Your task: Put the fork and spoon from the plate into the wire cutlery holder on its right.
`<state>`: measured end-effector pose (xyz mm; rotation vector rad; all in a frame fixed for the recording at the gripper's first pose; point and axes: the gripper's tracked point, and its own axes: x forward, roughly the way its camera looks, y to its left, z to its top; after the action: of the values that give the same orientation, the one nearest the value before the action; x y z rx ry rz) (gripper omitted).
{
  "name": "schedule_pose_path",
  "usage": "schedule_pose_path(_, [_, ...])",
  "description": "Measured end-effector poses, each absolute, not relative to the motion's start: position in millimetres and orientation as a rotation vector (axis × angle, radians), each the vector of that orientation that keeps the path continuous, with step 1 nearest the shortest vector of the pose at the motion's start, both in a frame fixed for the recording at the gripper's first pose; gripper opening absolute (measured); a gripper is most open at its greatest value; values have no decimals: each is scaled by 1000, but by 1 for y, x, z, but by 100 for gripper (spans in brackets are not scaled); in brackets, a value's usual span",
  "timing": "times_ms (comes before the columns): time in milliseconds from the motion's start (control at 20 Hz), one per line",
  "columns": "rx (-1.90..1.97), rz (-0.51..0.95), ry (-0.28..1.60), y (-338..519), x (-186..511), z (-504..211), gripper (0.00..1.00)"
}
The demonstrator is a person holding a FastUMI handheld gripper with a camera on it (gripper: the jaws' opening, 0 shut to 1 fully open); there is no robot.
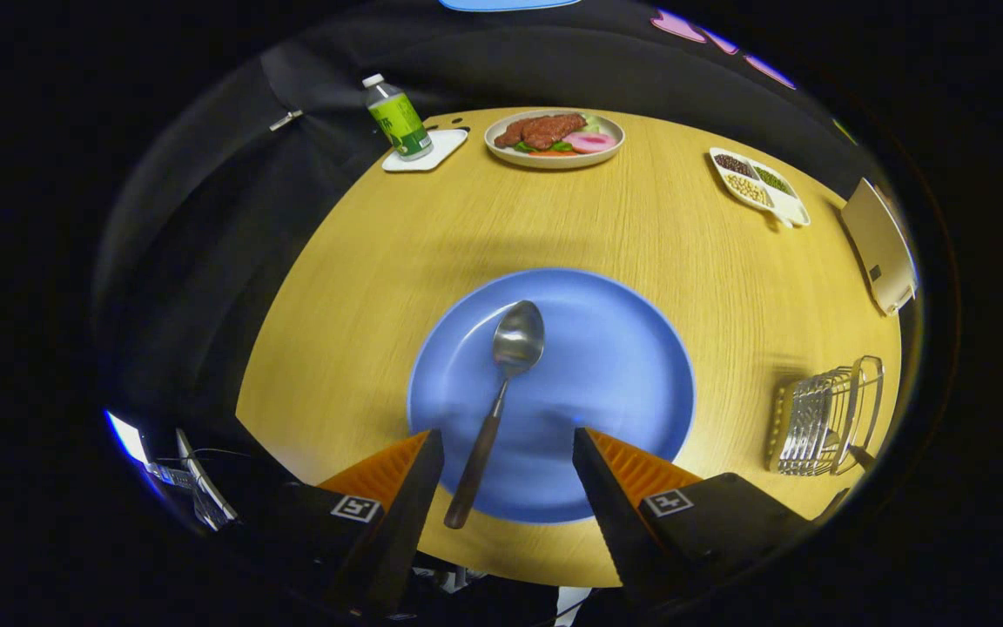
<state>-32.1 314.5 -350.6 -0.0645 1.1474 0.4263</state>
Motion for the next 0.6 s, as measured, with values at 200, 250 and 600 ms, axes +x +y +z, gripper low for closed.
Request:
schedule_pose_path(200, [-88,405,1188,321,-37,-372,85])
schedule_pose_path(250, [-87,391,1196,322,-39,-376,84])
schedule_pose_path(600, [-36,330,1240,327,-37,-385,46])
